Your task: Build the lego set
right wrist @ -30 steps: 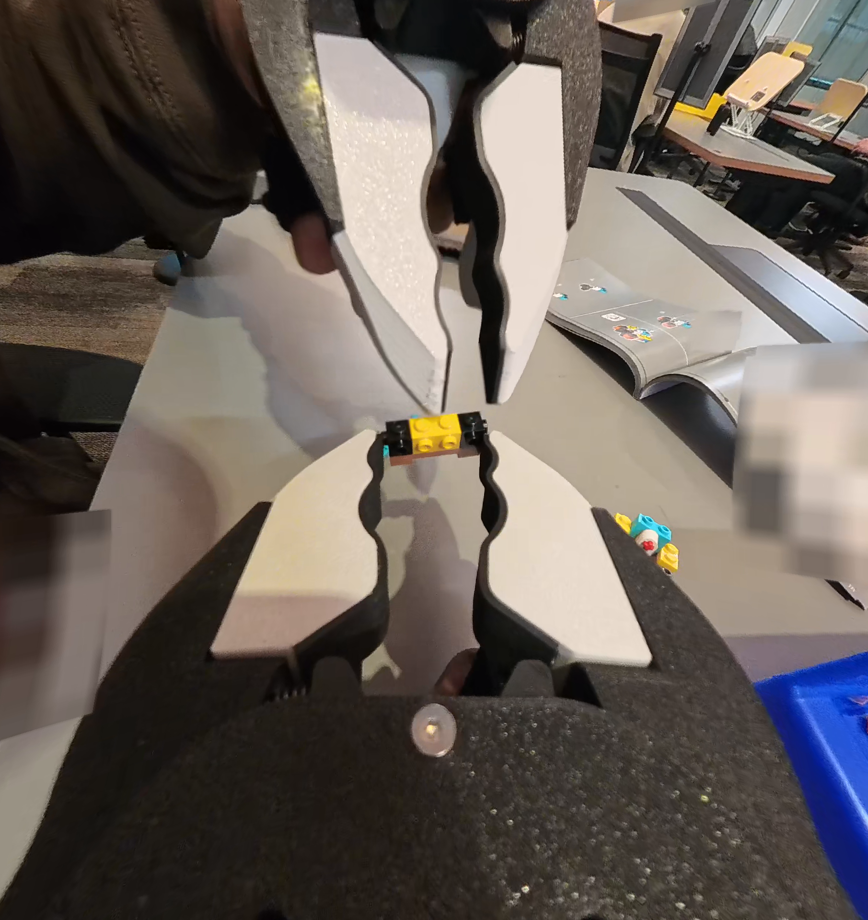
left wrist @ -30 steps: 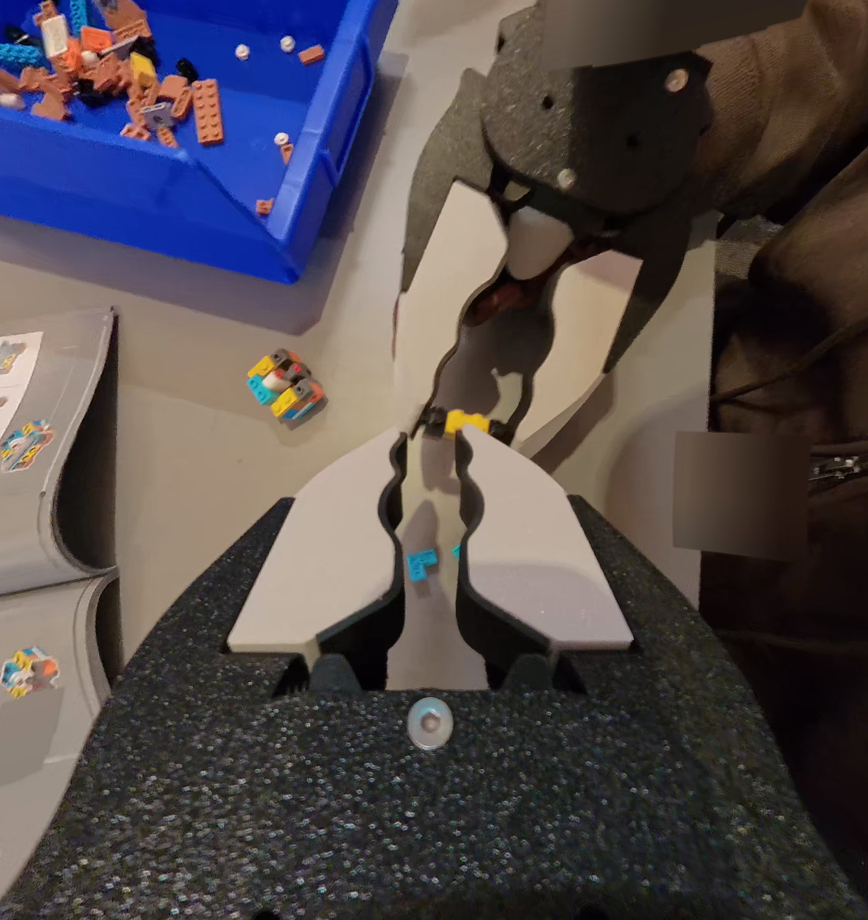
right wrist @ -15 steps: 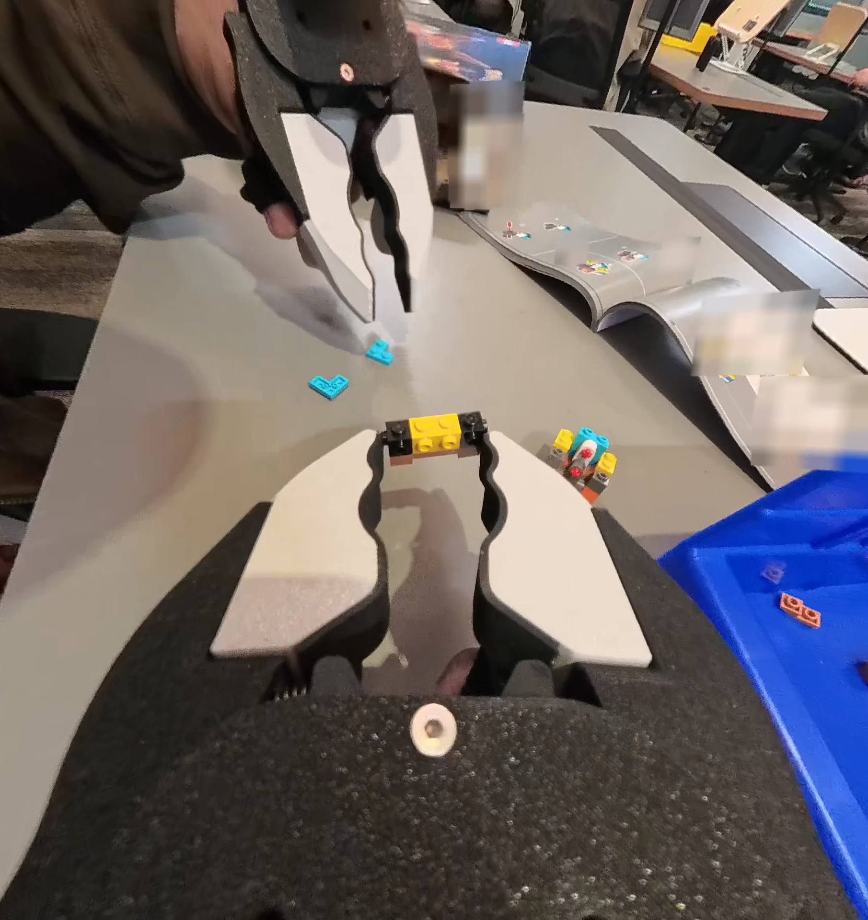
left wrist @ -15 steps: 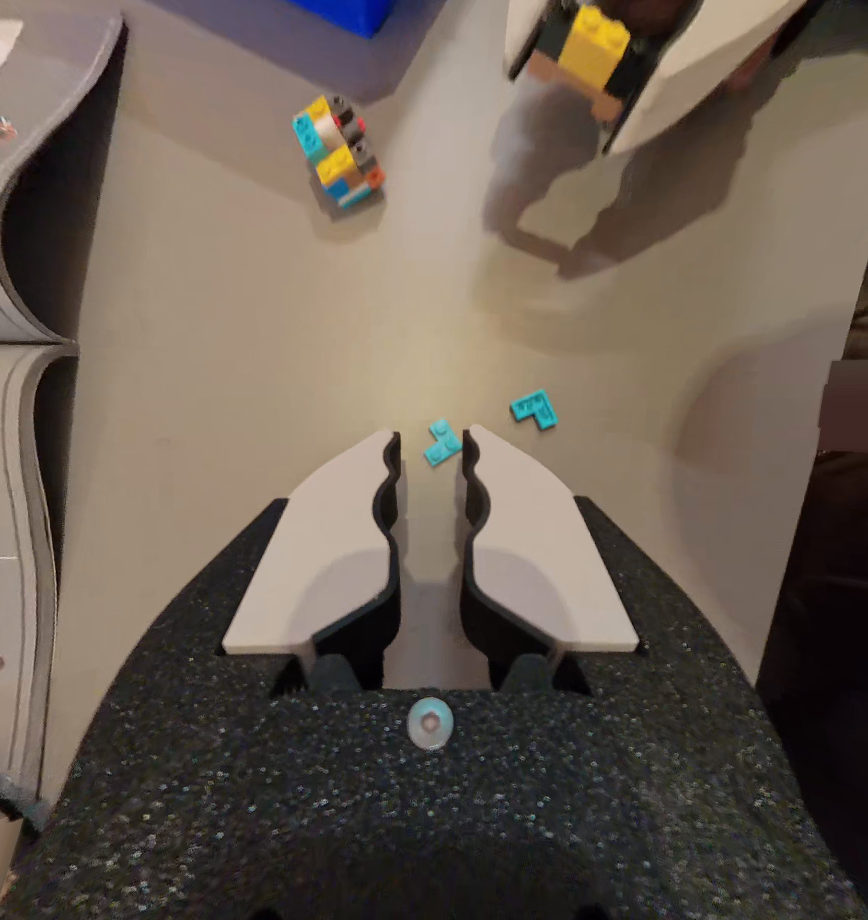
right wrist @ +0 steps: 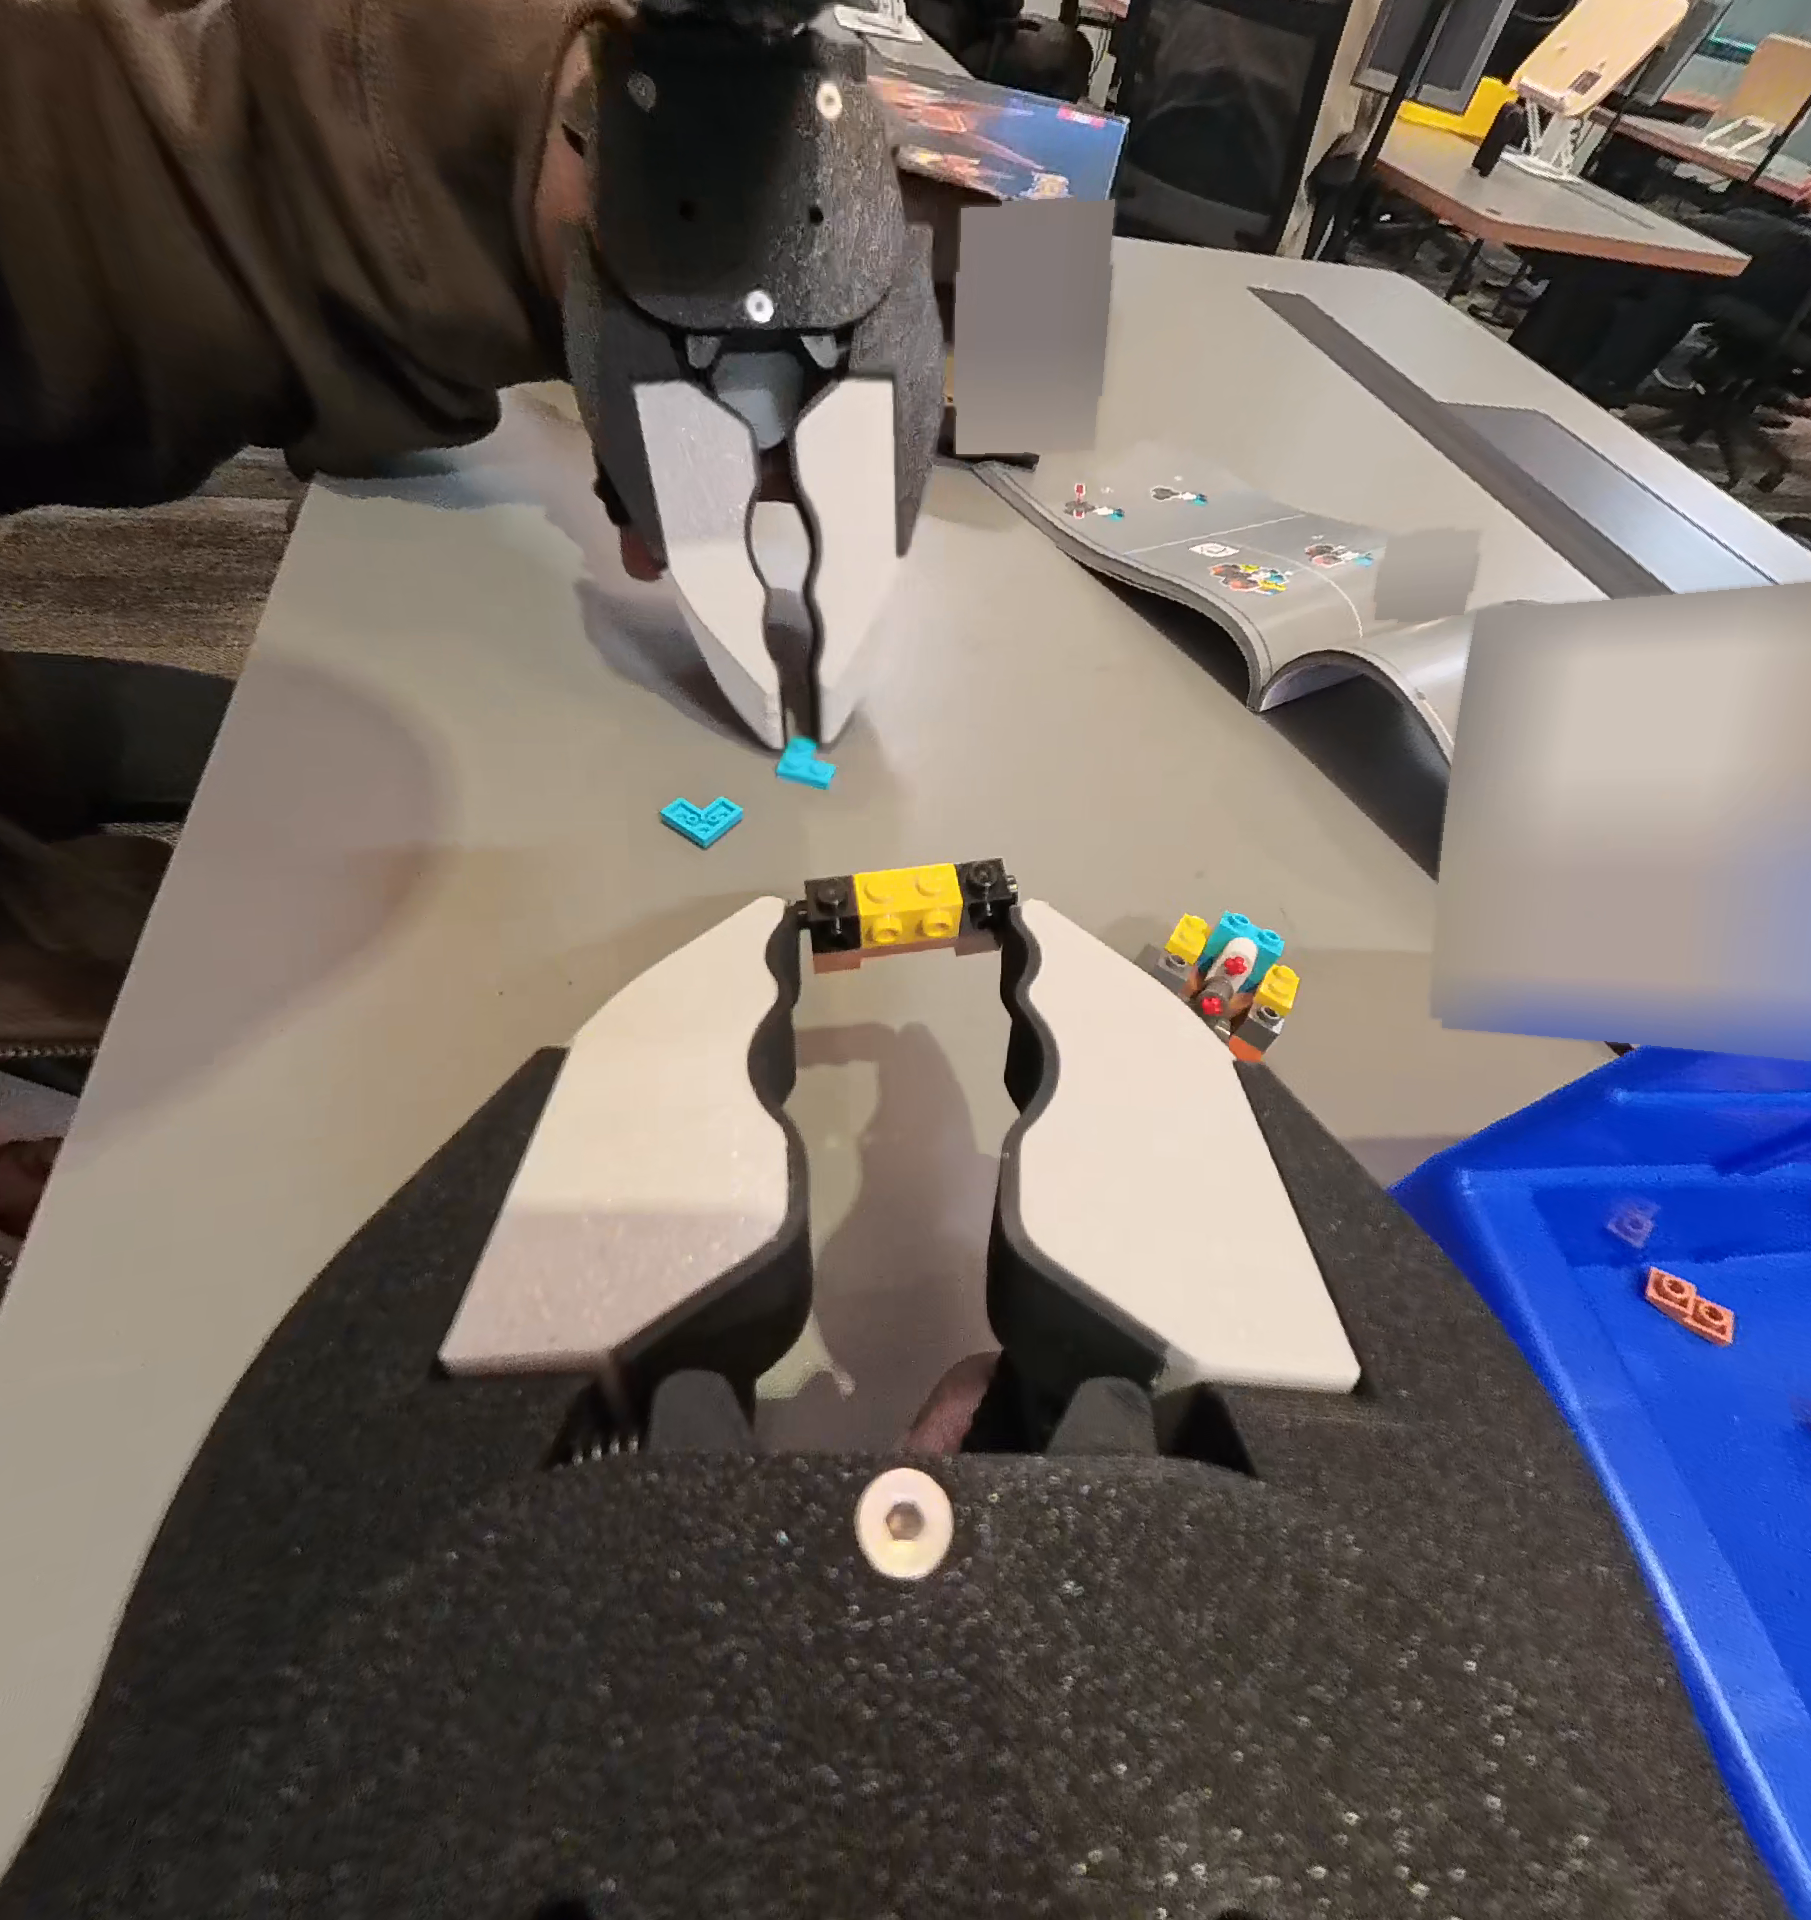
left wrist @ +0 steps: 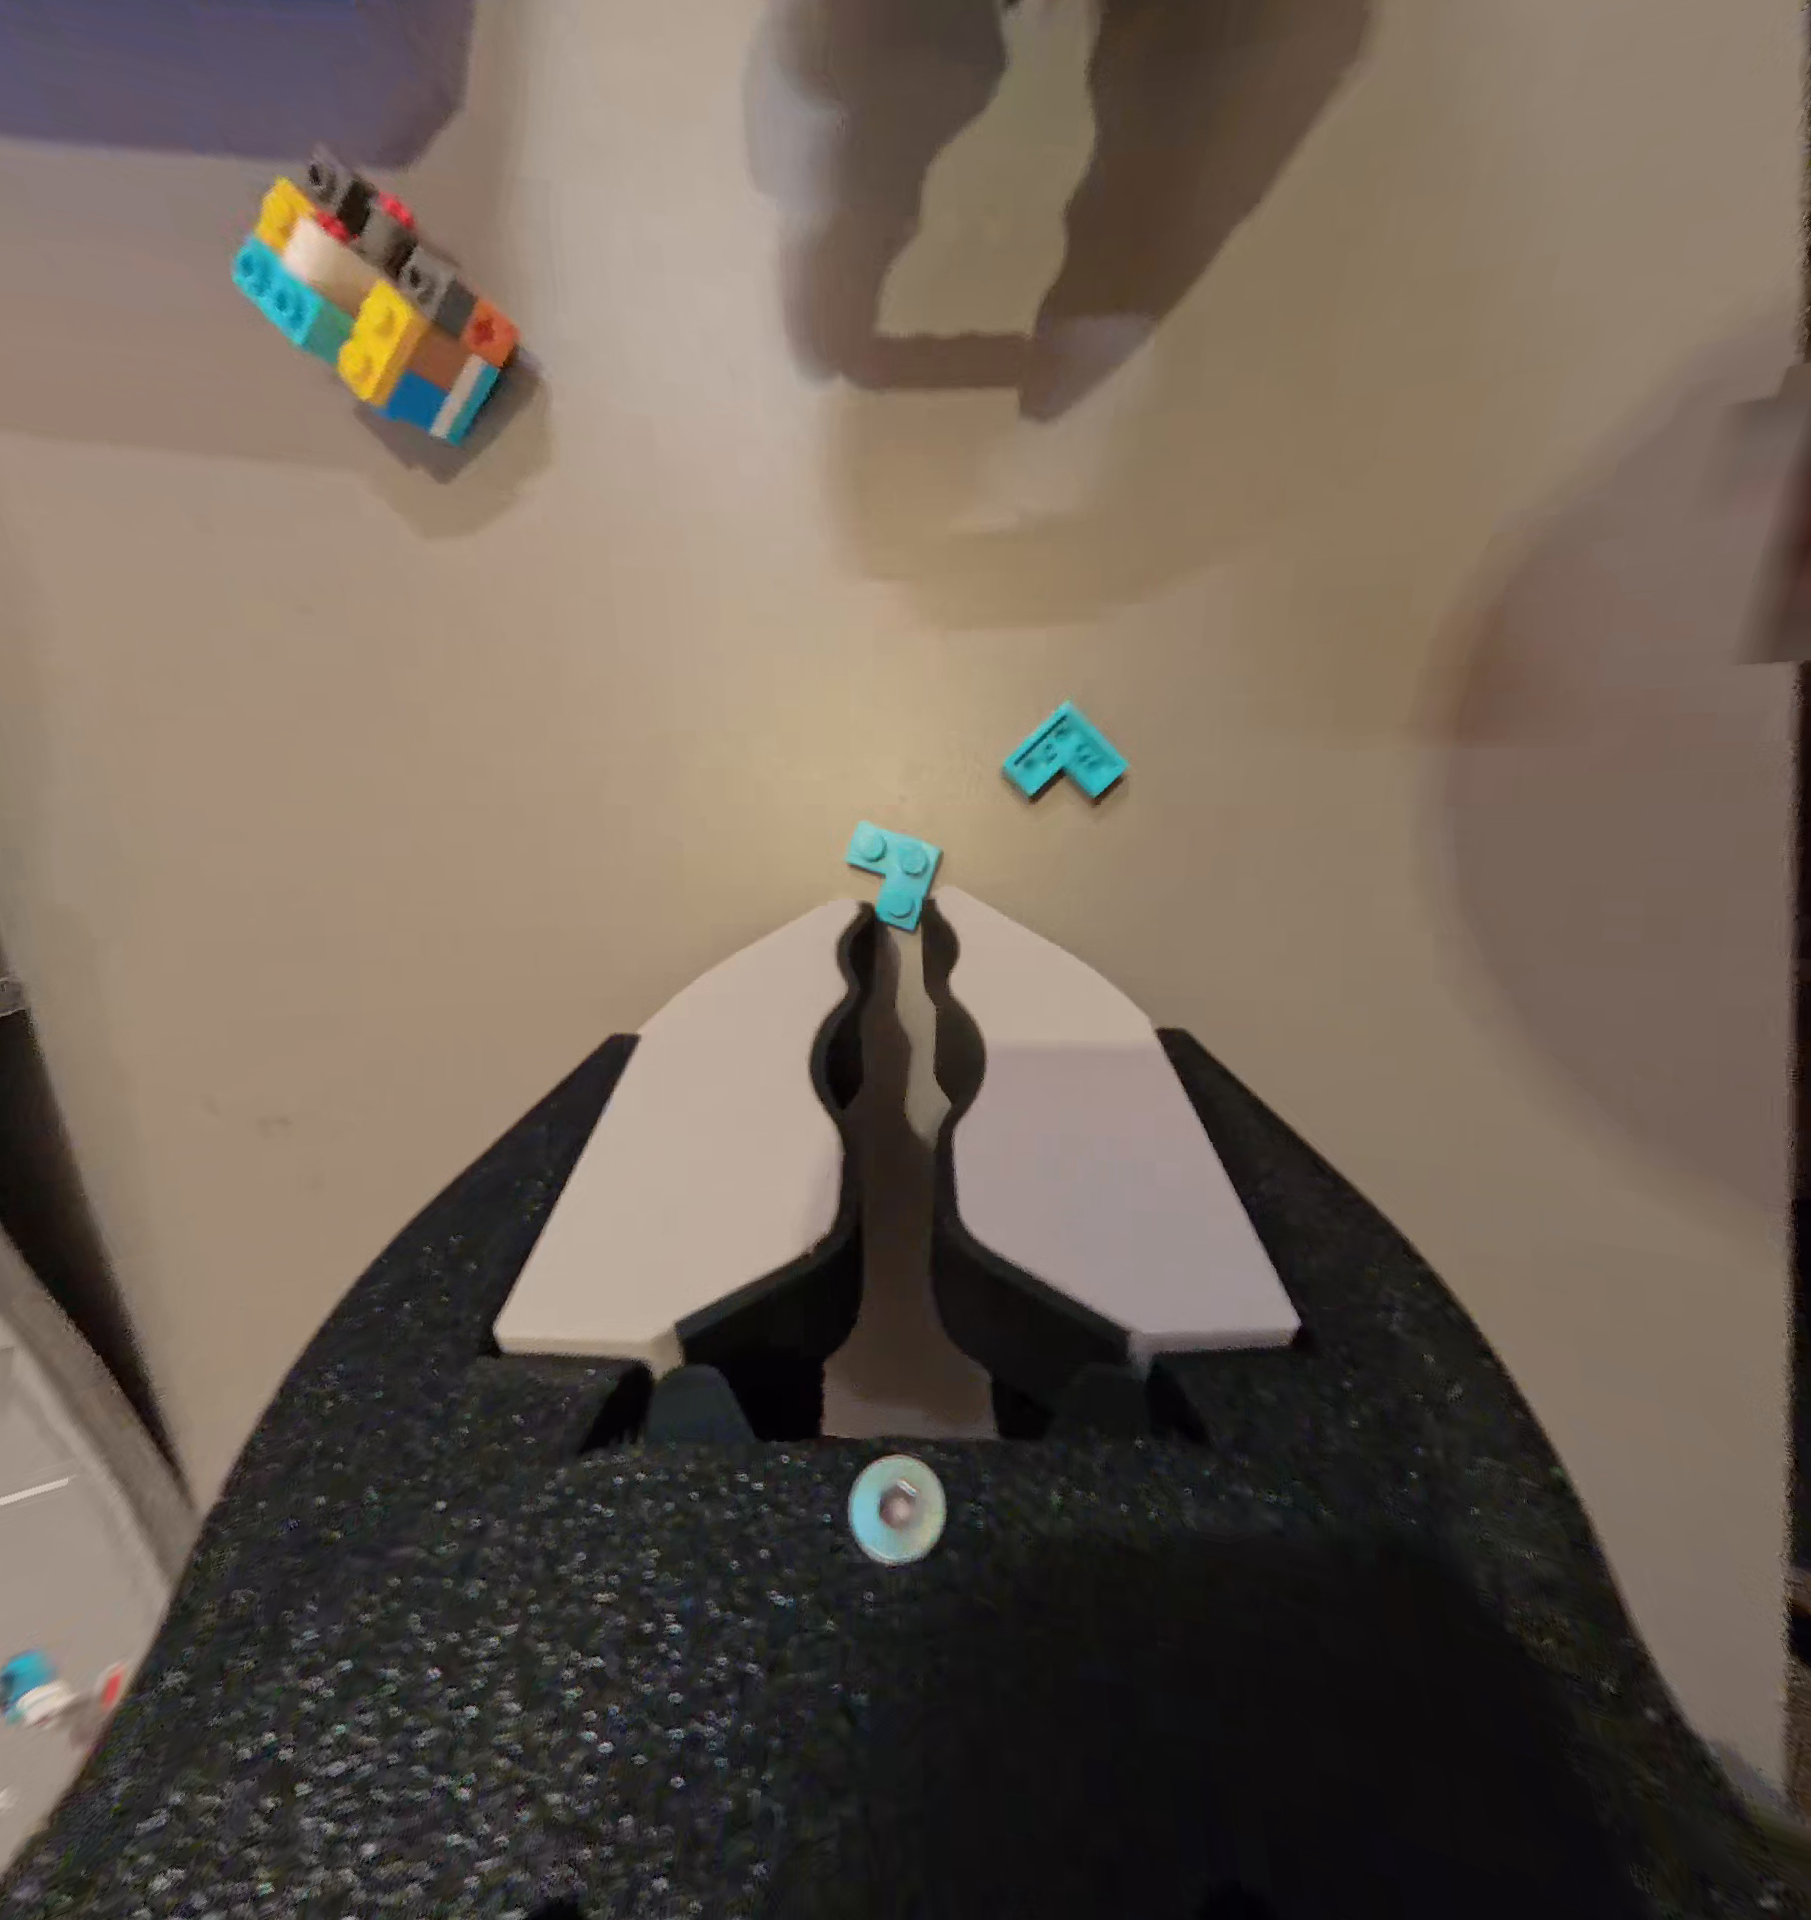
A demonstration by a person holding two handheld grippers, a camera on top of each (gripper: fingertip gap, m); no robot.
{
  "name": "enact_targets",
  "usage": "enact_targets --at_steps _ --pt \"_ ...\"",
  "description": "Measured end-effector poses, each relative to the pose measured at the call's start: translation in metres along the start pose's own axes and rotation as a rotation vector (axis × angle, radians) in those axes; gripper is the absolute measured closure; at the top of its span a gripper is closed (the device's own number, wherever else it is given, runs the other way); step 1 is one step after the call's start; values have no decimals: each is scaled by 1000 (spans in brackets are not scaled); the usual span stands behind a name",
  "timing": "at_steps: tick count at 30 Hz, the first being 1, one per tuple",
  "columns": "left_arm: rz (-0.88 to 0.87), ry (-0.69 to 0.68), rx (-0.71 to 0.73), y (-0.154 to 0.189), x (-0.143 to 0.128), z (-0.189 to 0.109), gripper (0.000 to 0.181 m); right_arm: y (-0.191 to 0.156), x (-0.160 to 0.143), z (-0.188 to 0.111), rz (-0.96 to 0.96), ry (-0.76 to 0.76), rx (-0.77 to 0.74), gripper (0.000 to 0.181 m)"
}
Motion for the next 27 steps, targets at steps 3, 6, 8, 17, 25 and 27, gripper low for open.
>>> enact_targets --at_steps 3,6,8,17,25,27 --pt "-7 31 -27 8 10 2 172 -1 0 1 -8 -5 1 144" --pt "-7 16 25 6 9 1 163 -1 0 1 -13 -6 4 144" --pt "-7 28 38 3 7 1 161 -1 0 1 -14 -5 5 144" --pt "111 7 79 -6 7 3 158 -1 0 0 -16 2 5 144" --pt "145 5 78 3 18 7 156 -1 0 0 -19 1 3 144" --pt "151 7 78 4 20 7 156 -1 0 0 -20 1 3 144"
Point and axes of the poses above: each gripper's, where its closed fingertips meet, z out along the fingers, x out of its top, y = z × x across the jaws, the point moved 9 cm from there along -z, back along the fingers, and after that the axes turned 12 degrees about -y, right-handed, at the moved point
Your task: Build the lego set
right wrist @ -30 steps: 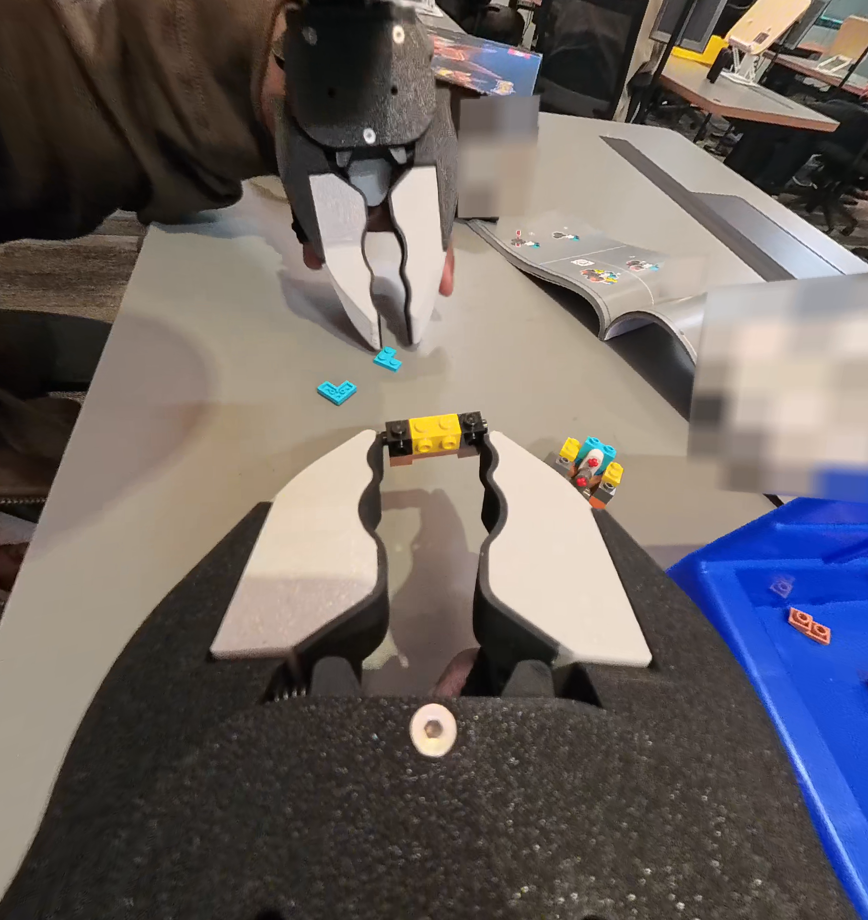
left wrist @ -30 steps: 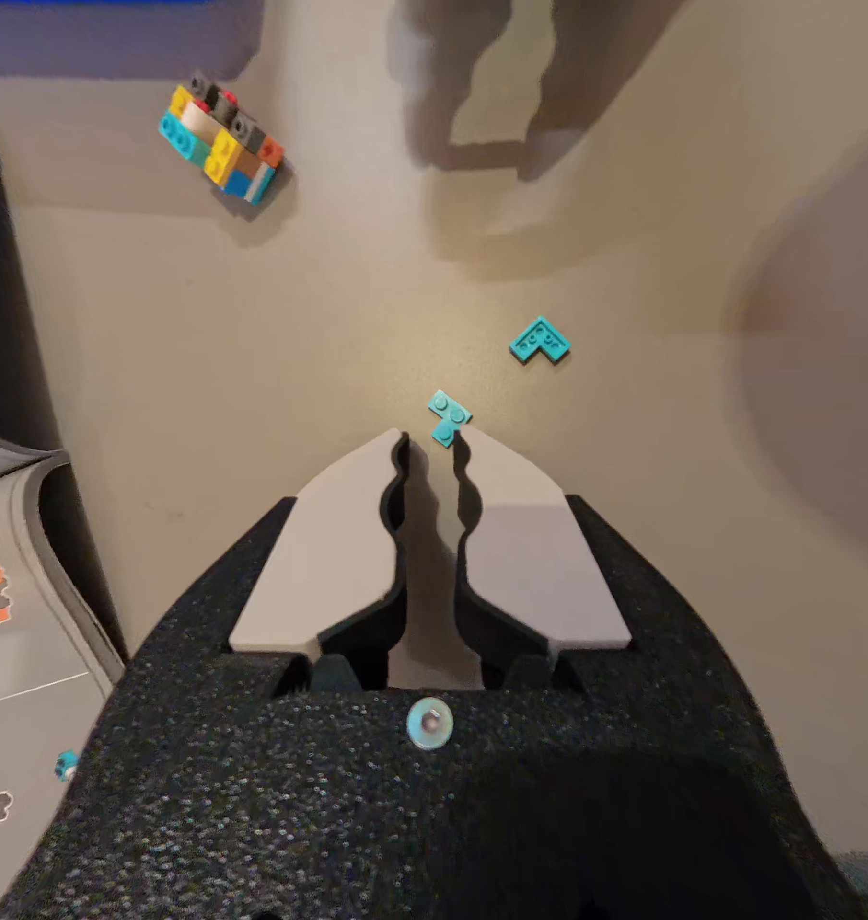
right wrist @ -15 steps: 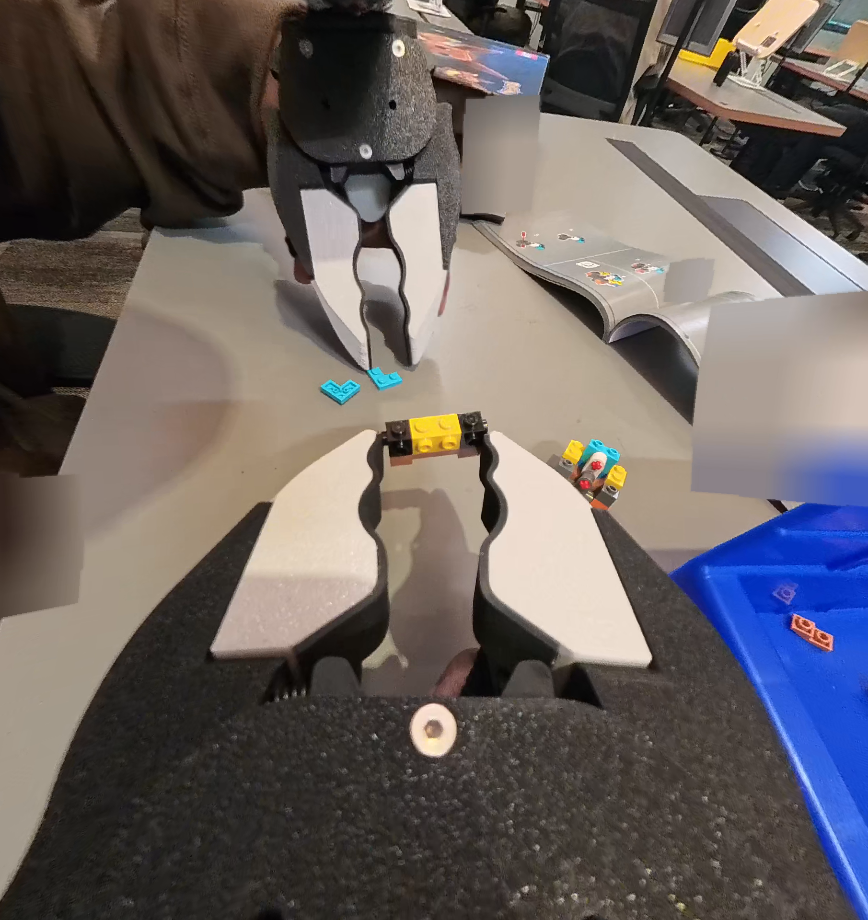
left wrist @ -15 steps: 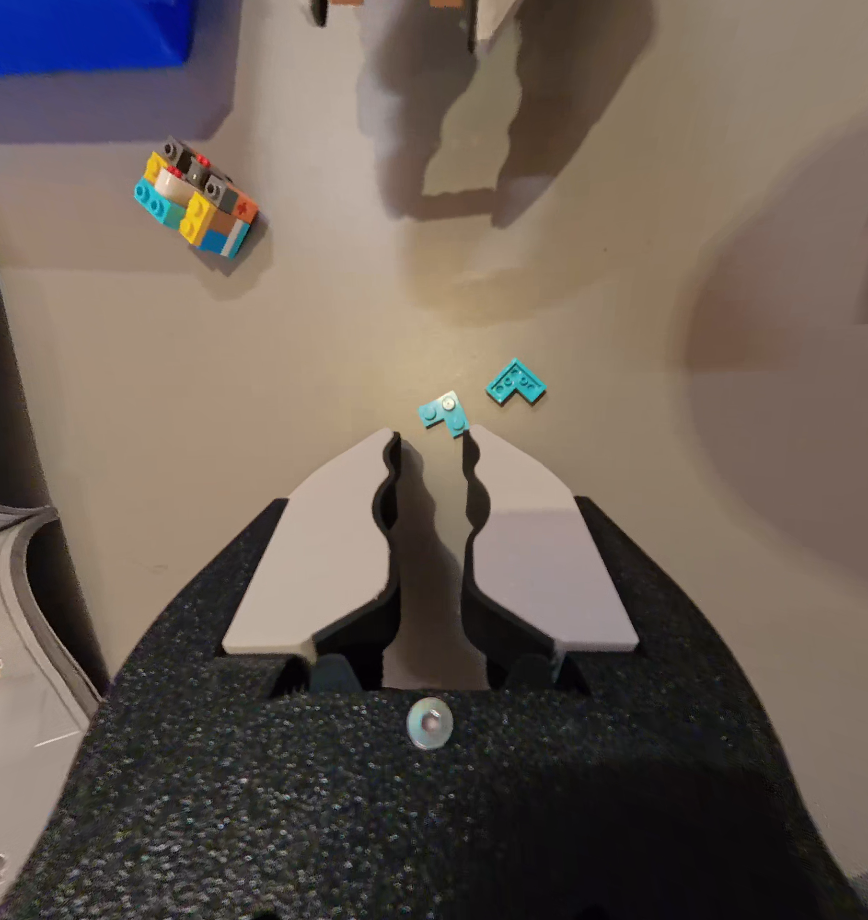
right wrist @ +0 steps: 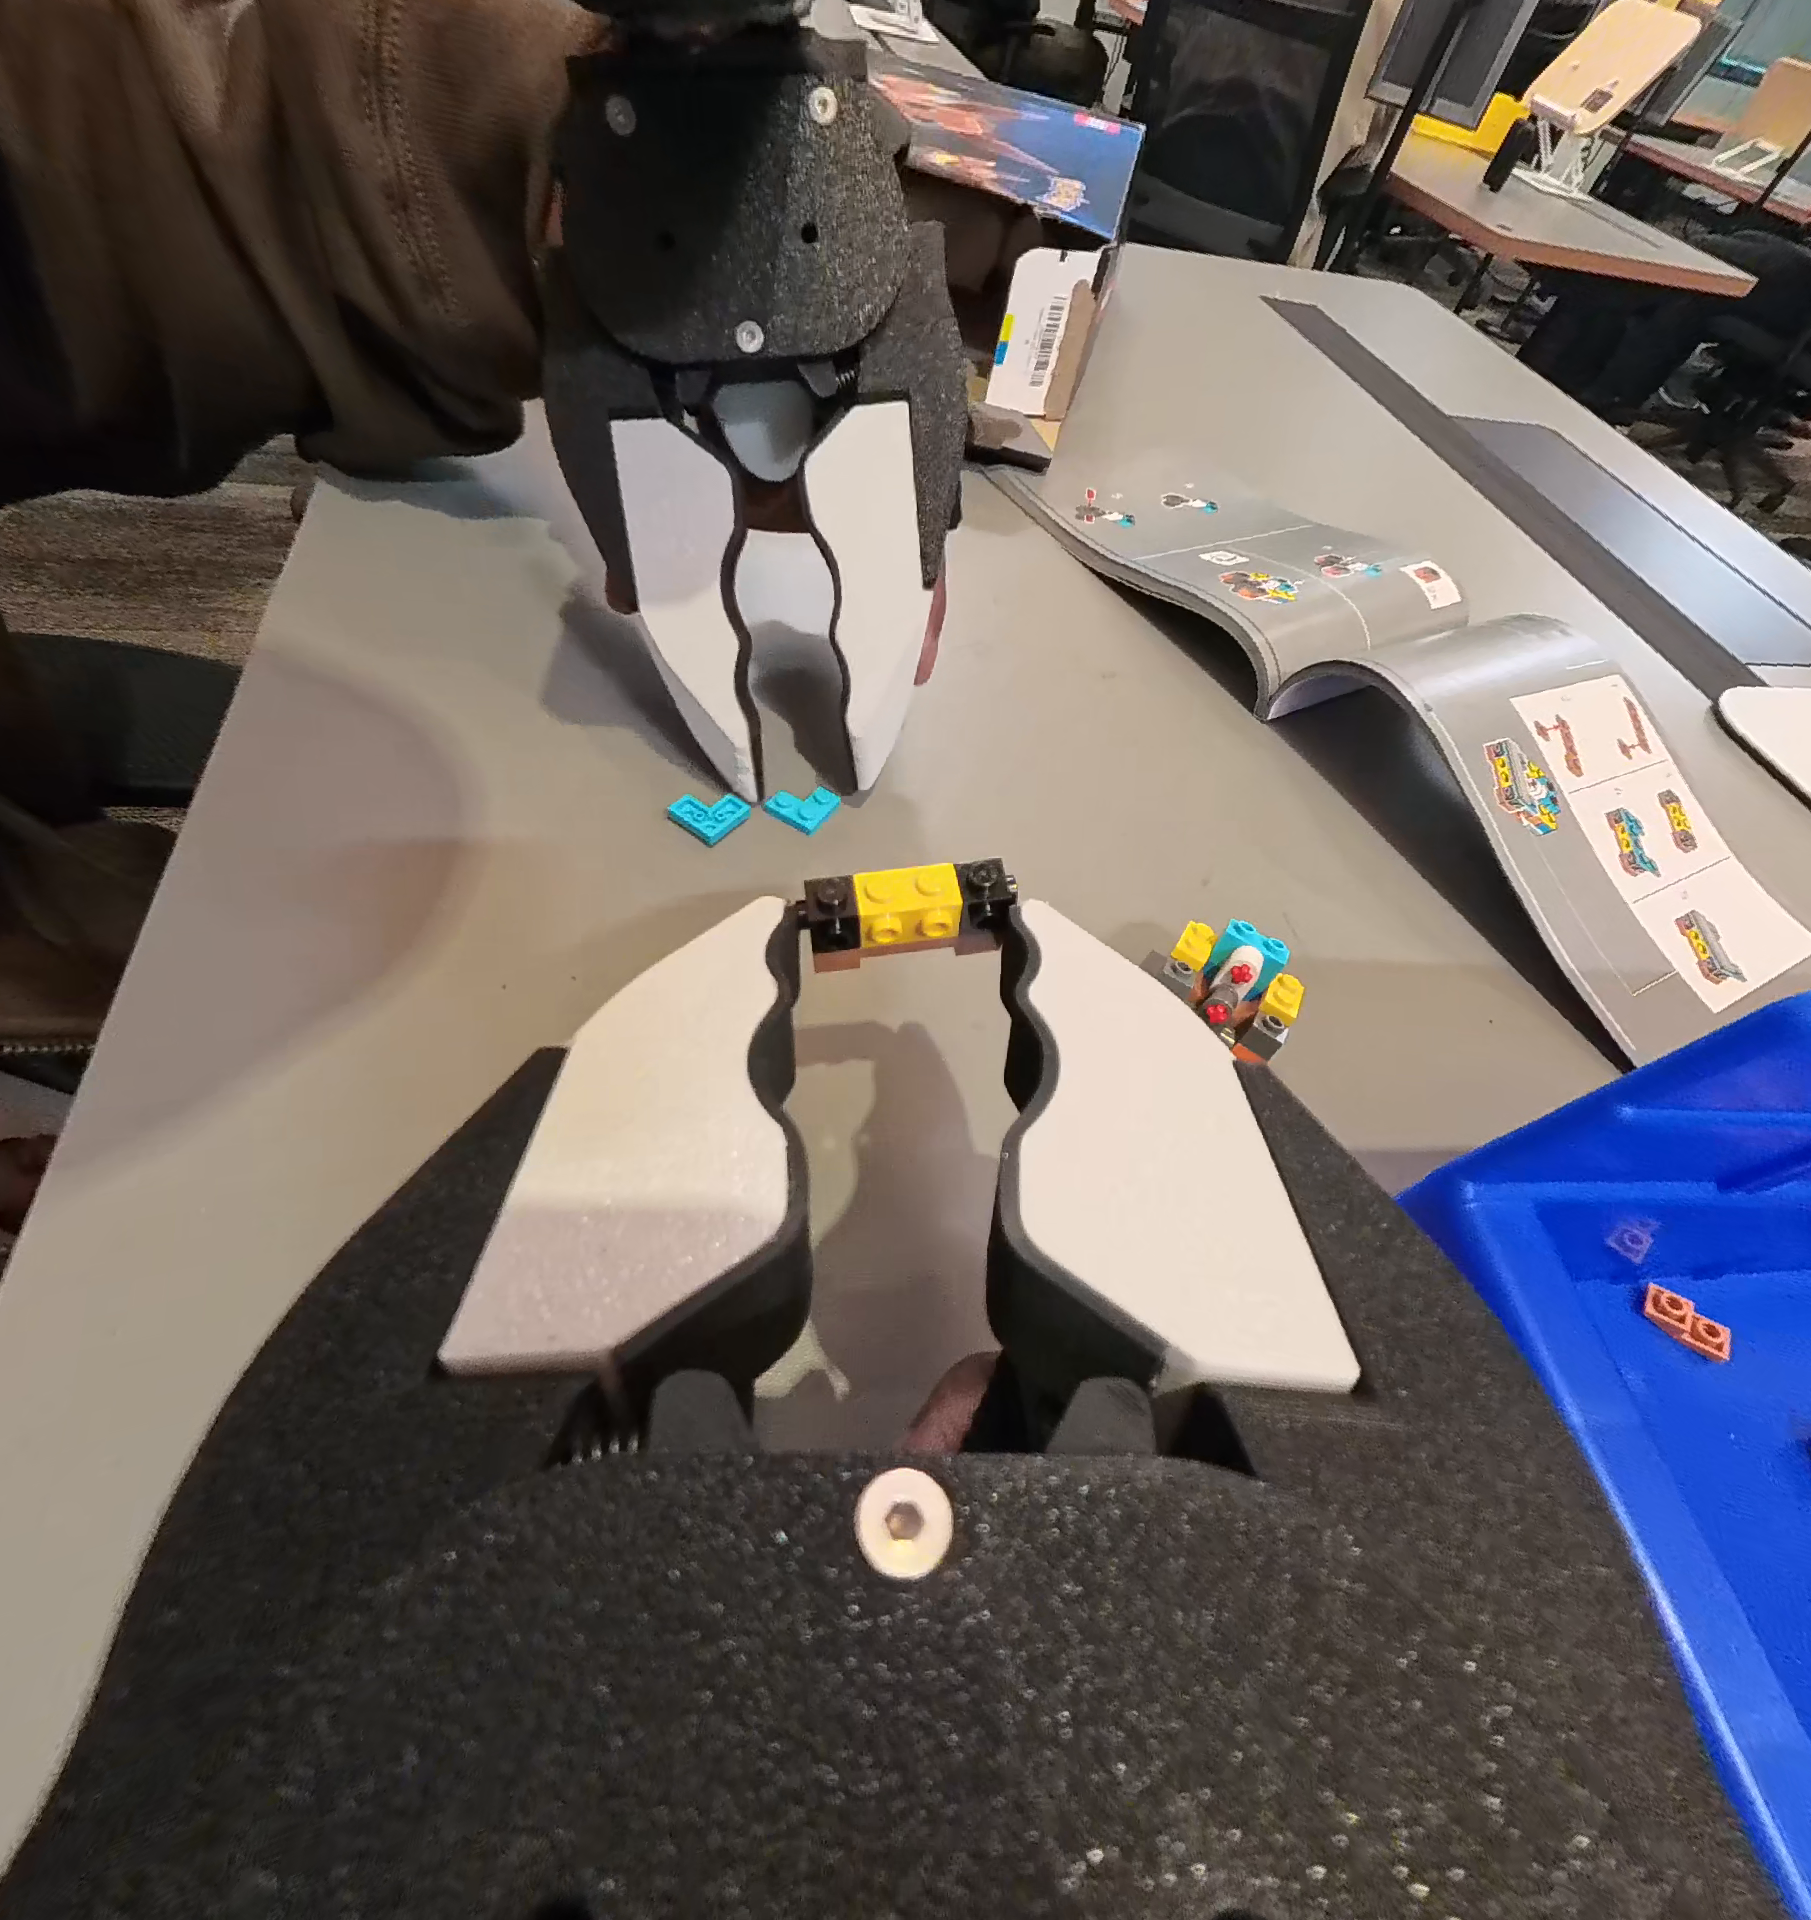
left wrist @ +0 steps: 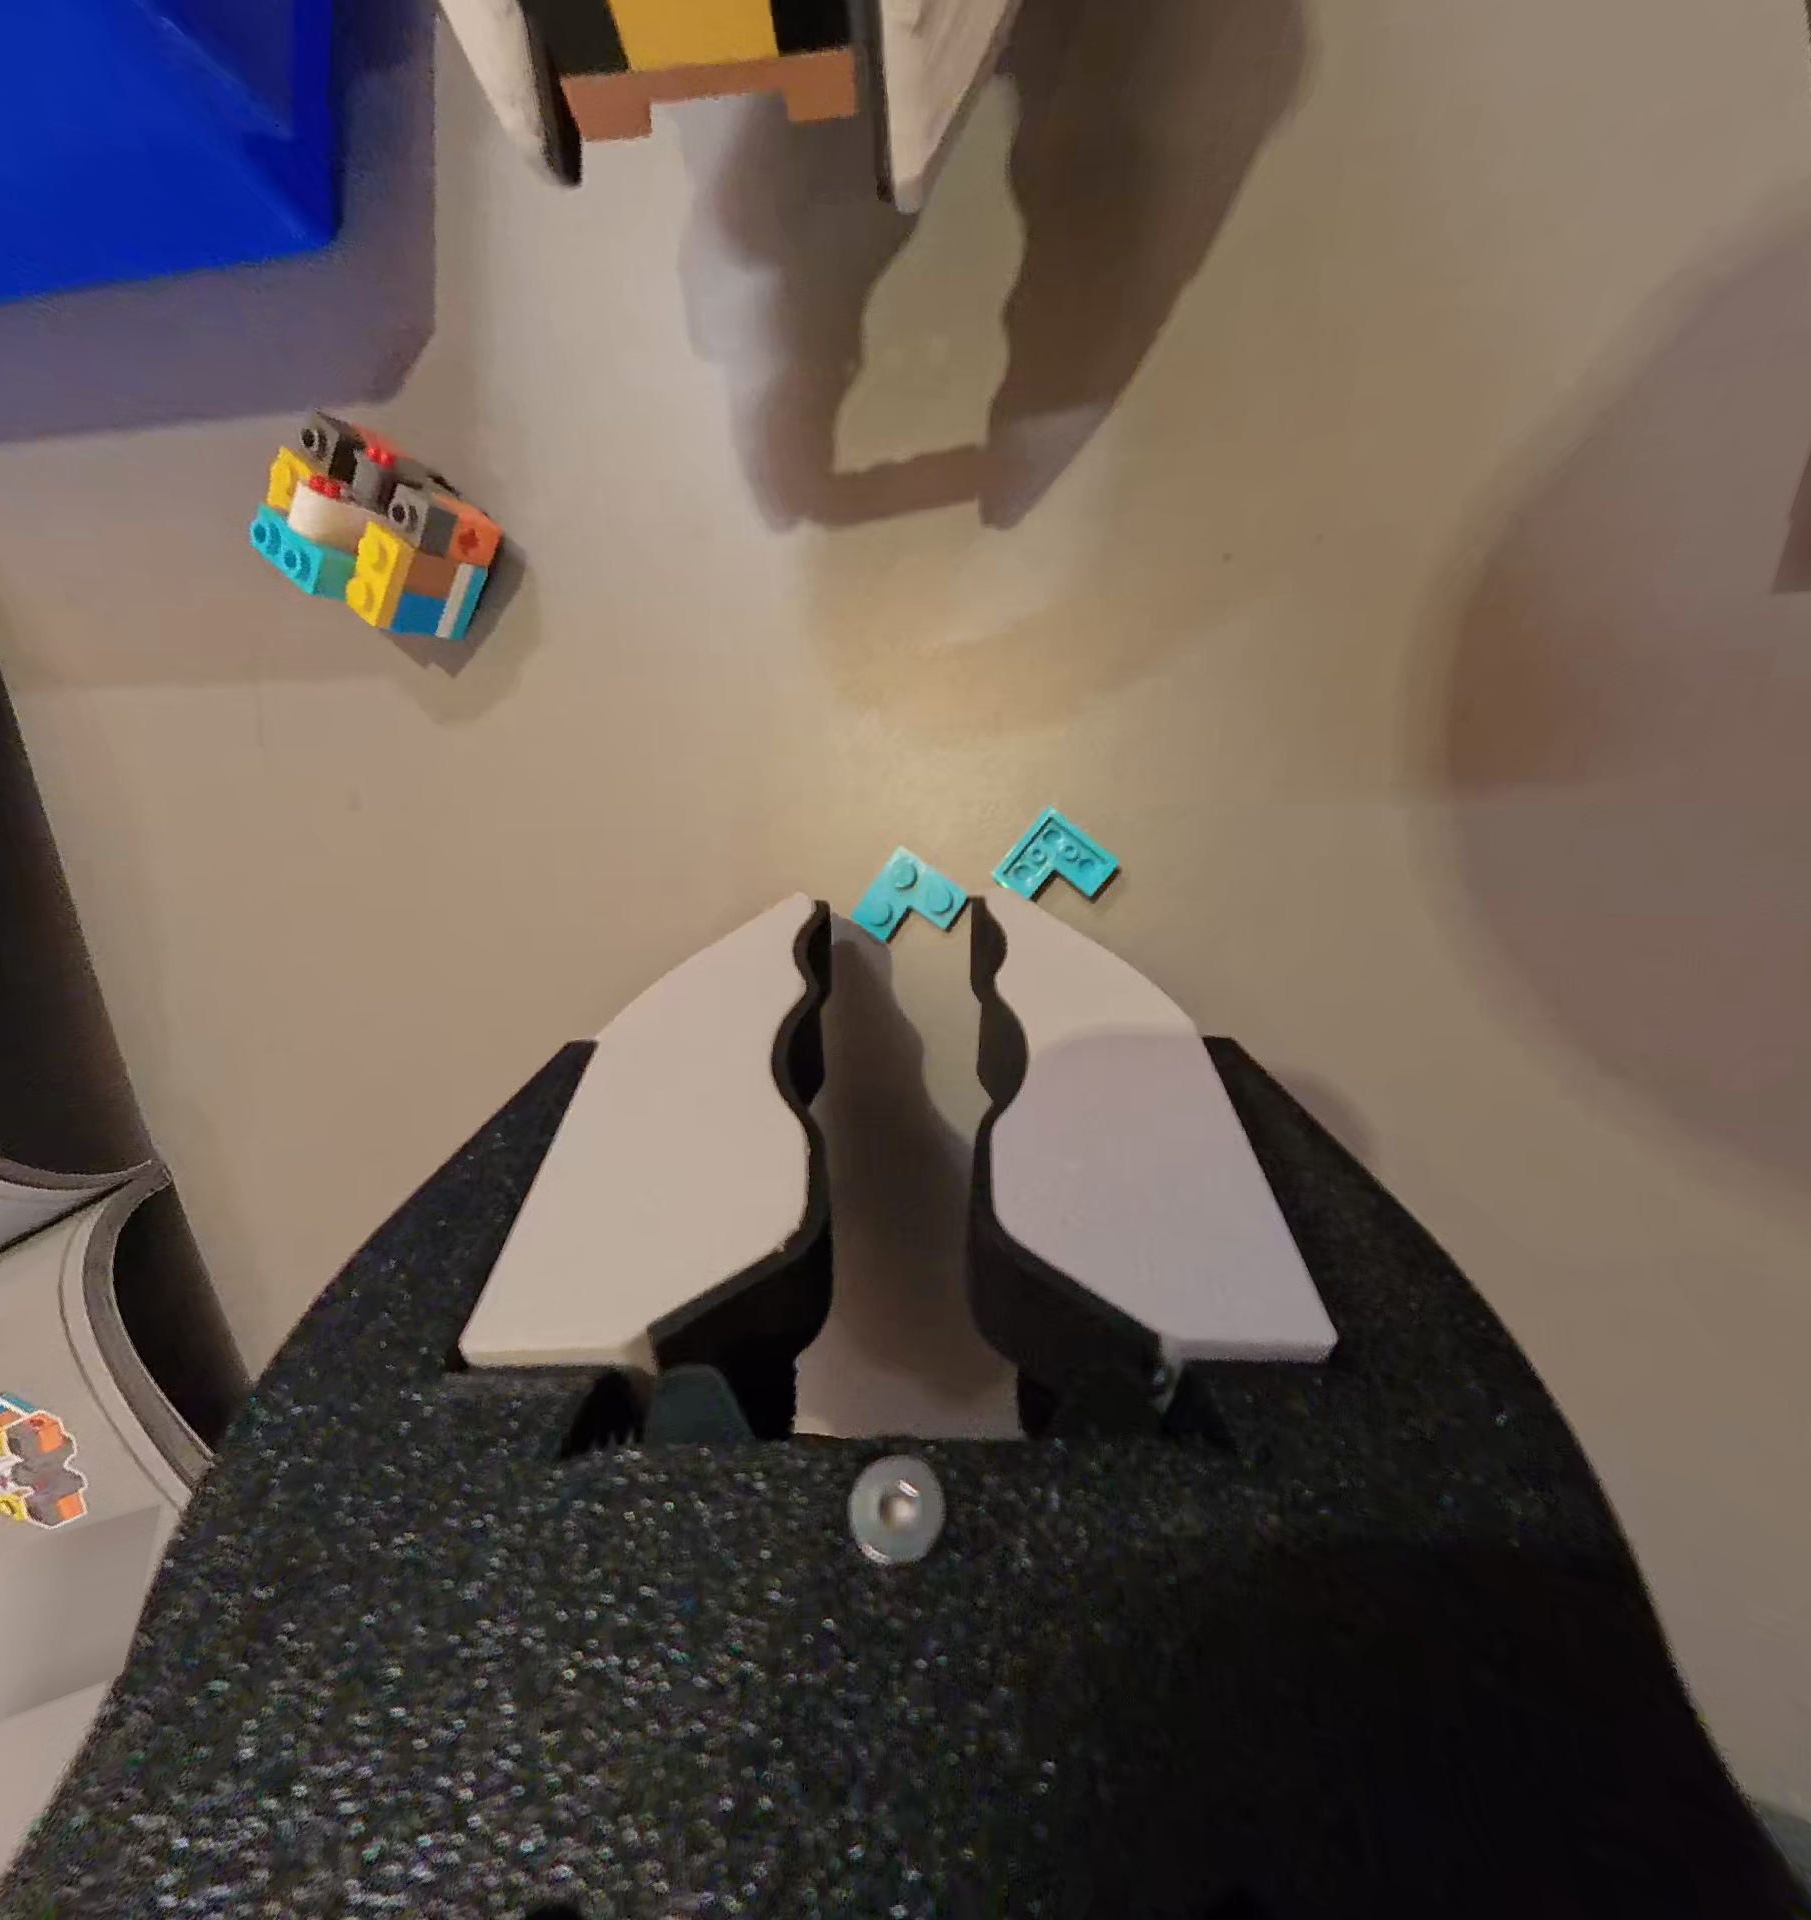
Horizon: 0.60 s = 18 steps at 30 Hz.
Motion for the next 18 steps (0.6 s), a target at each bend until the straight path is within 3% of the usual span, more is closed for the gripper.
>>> enact_targets --at_steps 9,18 --pt "-1 58 28 -10 -7 -5 155 0 0 0 0 -1 0 144" --pt "119 106 -61 -15 -7 -1 155 0 0 0 -2 -1 2 144"
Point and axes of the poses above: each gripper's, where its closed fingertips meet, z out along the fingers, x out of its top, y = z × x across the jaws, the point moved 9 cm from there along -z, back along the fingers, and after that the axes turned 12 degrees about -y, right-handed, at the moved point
